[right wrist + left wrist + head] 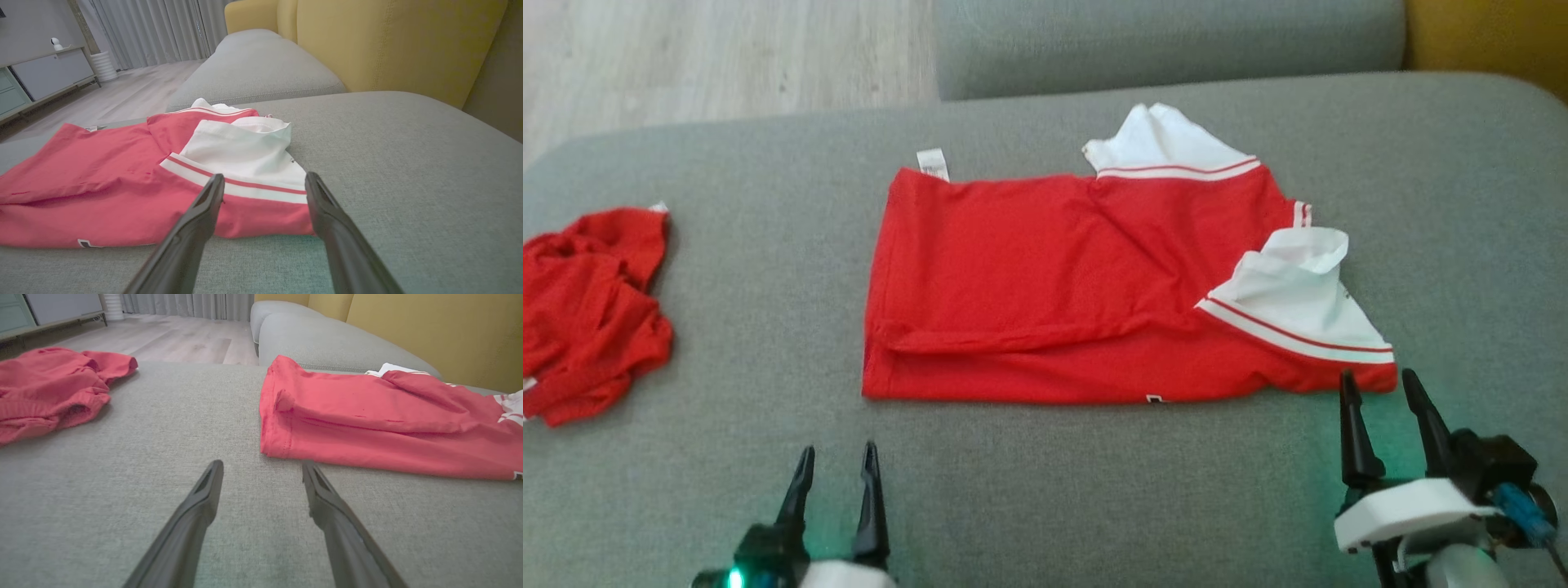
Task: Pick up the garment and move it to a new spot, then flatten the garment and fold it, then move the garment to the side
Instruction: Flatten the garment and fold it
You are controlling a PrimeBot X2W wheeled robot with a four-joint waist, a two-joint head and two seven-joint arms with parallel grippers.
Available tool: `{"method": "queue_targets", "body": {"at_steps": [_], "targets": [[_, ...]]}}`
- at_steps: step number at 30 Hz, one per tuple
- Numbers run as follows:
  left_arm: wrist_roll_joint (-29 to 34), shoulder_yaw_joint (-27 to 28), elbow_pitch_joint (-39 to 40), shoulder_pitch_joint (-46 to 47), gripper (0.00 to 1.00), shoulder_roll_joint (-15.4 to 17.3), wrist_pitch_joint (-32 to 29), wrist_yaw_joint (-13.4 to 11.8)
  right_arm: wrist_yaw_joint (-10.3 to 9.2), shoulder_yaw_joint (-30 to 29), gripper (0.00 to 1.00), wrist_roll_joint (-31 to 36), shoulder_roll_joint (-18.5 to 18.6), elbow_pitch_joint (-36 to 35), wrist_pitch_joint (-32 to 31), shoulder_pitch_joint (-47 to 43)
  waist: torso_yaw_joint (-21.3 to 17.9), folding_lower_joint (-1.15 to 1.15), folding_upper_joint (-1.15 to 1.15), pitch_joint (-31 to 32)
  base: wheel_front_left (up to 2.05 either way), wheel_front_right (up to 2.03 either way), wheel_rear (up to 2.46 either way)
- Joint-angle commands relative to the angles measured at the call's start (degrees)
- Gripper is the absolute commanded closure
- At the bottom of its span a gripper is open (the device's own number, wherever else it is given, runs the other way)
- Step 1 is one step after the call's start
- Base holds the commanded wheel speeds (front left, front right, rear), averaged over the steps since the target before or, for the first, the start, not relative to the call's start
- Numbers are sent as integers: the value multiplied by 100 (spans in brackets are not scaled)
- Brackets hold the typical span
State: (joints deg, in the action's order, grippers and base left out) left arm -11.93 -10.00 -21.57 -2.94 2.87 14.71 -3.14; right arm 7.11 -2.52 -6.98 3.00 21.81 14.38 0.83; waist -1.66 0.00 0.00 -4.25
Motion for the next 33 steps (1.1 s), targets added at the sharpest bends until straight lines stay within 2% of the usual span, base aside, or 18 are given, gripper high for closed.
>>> {"method": "queue_targets", "body": {"at_steps": [1,13,14,20,21,23,31,32,33], "targets": [[-66,123,113,380,0,2,29,29,37,146,0,41,16,-202,62,292,-13,0,0,-160,0,0,0],[-628,103,-672,1492,0,1,29,368,37,207,0,-65,36,-166,62,805,-230,0,0,-940,0,0,0],[-737,157,-1090,1655,0,1,29,414,37,136,0,-87,47,-146,62,892,-308,0,0,-1070,0,0,0],[-996,30,-1671,1861,0,1,29,637,37,-132,0,-149,28,-79,62,969,-365,0,0,-1203,0,0,0],[-1061,-28,-1732,1891,51,1,29,707,37,-149,0,-141,25,-16,62,973,-366,0,0,-1213,0,0,0],[-1166,-153,-1816,1943,100,1,29,816,37,-204,0,-147,20,143,62,996,-359,0,0,-1232,0,0,0],[-1379,-521,-1887,2011,100,1,29,950,37,-245,0,-95,-2,1098,-23,1190,-252,0,0,-1224,0,0,0],[-1385,-547,-1882,2004,100,1,29,954,37,-191,31,-125,-4,1206,-47,1222,-237,0,0,-1220,0,0,0],[-1389,-562,-1871,1997,100,1,29,958,37,-130,79,-175,-5,1299,-76,1246,-223,0,0,-1219,0,0,0]]}}
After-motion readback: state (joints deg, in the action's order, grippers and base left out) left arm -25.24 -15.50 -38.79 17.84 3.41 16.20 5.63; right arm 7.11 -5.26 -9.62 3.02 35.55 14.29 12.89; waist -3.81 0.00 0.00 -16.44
